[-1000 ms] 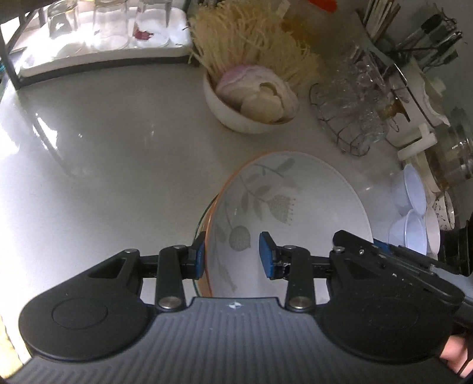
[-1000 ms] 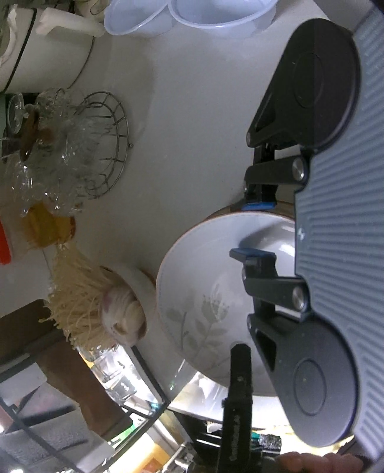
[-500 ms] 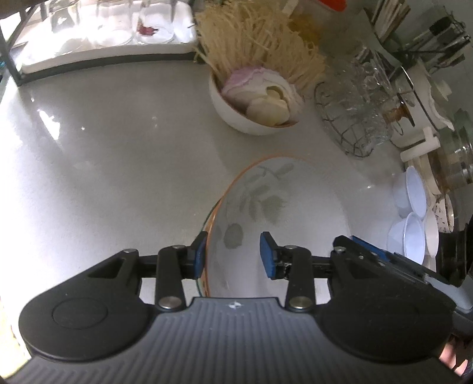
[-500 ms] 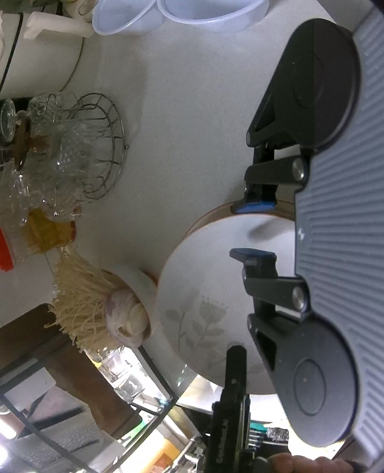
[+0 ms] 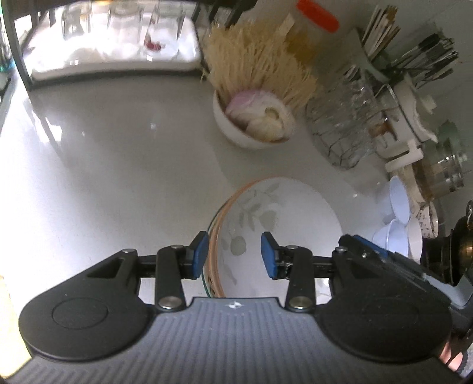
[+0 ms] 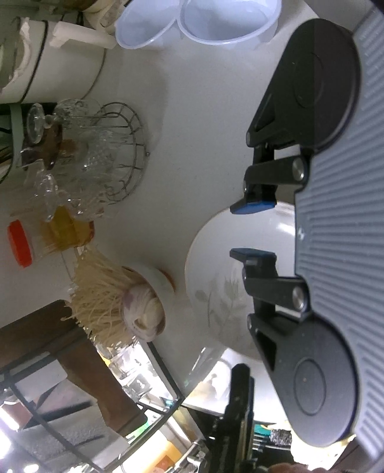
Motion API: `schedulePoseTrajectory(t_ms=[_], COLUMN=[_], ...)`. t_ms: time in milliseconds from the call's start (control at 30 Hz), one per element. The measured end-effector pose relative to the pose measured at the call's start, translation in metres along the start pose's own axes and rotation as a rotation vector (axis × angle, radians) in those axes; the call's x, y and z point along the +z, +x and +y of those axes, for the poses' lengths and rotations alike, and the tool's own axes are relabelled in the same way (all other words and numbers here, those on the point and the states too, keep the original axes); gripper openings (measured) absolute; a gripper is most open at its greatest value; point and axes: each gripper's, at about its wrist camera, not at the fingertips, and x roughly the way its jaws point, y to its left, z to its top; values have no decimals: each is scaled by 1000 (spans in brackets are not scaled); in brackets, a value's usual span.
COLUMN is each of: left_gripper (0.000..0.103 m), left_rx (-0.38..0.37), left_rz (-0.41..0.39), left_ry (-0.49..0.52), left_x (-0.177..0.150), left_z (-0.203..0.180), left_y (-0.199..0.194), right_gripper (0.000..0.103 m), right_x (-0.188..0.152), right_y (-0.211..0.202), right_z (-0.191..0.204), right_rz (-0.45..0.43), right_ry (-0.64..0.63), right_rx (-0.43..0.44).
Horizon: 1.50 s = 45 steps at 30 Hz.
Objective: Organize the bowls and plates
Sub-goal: 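Lower the leaf-print bowl onto the stacked plate and open both grippers, then move both grippers toward the white plastic bowls by the tea maker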
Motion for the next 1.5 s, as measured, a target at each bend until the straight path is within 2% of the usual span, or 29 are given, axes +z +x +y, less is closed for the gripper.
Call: schedulePoseTrajectory(t_ms=[567,800,867,1067,1167,1500], left_gripper=[43,43,43,43,44,46], left_rx=[-68,-67,-43,-51,-76,-76], left_rz=[-216,-235,-244,-263,-260,-214], left_ry=[199,261,280,247,231,249], left_x=[14,10,8,9,9,2], left_z=[-57,-73,-76,-90,-103,-161], left_y=[-78,-96,-97,-92,-83,-39], right_gripper=[29,29,29,29,29,29], right_x=[34,29,28,32,34,28], right_y=[-87,-116,-119,-122,-120,-123], right_z=[35,39,39,21,6,-55], right_rz=[-233,-281,-294,-299,-291,-300], right_ry=[-30,1,-3,0,-6,31], right_rx=[-5,-2,-9,1,-2,-48])
